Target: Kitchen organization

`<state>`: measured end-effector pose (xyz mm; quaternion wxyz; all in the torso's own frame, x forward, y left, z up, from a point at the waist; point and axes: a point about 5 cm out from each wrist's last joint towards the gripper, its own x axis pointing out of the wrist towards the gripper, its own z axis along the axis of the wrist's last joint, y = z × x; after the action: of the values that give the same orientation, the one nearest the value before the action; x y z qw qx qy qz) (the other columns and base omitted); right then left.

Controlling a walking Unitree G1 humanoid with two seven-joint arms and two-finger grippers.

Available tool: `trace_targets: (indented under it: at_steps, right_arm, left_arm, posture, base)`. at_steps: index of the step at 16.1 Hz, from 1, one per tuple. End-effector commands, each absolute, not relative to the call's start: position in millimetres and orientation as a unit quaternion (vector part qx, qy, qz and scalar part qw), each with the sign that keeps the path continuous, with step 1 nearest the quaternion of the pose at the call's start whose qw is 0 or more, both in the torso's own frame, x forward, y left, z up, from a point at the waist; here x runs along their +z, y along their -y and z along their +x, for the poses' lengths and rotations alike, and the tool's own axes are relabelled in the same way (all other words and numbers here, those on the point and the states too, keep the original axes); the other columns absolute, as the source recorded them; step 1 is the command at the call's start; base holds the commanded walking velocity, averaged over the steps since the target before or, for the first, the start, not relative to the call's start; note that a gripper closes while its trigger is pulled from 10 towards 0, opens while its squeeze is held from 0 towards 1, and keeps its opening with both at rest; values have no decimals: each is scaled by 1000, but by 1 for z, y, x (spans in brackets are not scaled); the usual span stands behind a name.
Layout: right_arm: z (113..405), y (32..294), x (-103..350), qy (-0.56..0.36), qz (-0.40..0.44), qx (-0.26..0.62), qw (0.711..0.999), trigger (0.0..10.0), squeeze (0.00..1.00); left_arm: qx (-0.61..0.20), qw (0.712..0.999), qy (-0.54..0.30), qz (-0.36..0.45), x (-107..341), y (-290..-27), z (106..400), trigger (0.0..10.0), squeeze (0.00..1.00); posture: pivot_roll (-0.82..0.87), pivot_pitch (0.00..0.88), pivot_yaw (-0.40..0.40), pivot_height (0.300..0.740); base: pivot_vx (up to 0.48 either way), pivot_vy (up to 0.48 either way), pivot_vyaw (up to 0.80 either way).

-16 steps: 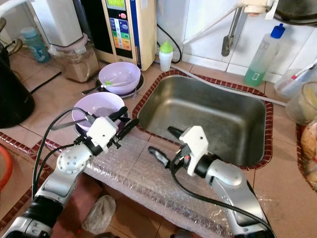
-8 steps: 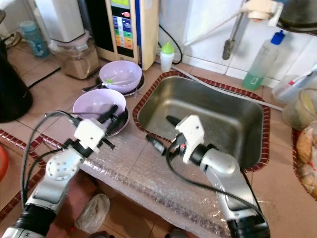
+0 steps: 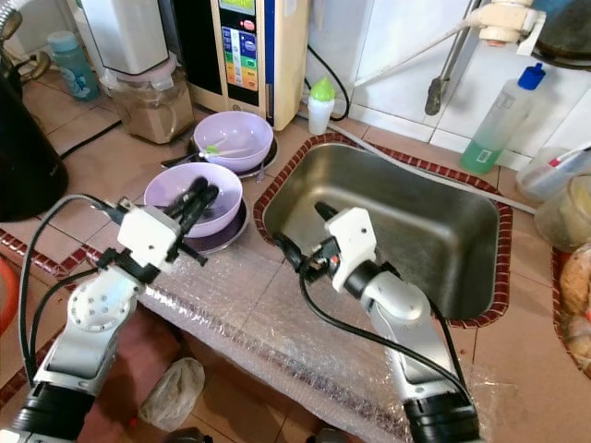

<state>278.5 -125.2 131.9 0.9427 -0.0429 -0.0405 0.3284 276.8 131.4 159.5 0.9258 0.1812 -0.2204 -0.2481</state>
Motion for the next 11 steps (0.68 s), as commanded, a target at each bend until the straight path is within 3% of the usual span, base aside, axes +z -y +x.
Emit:
trace_targets:
  at_steps: [1,8,11]
  right_arm:
    - [282,127,133,45,-48,320,945,10000,0]
    - [288,127,134,59,-56,312,947,10000,0]
    - [288,126,138,68,-58,314,945,10000,0]
  left_arm:
    - [-253,915,253,185,180,-131,279,0,0]
    - [-235,912,271,199,201,-142,285,0,0]
    - [-254,912,282,156,218,-130,288,0,0]
  posture:
    - [-4,0,-22,740]
    - [-2,0,-19,740]
    - [-4,0,-18,740]
  base:
    - [0,0,0]
    - [0,0,0]
    - [0,0,0]
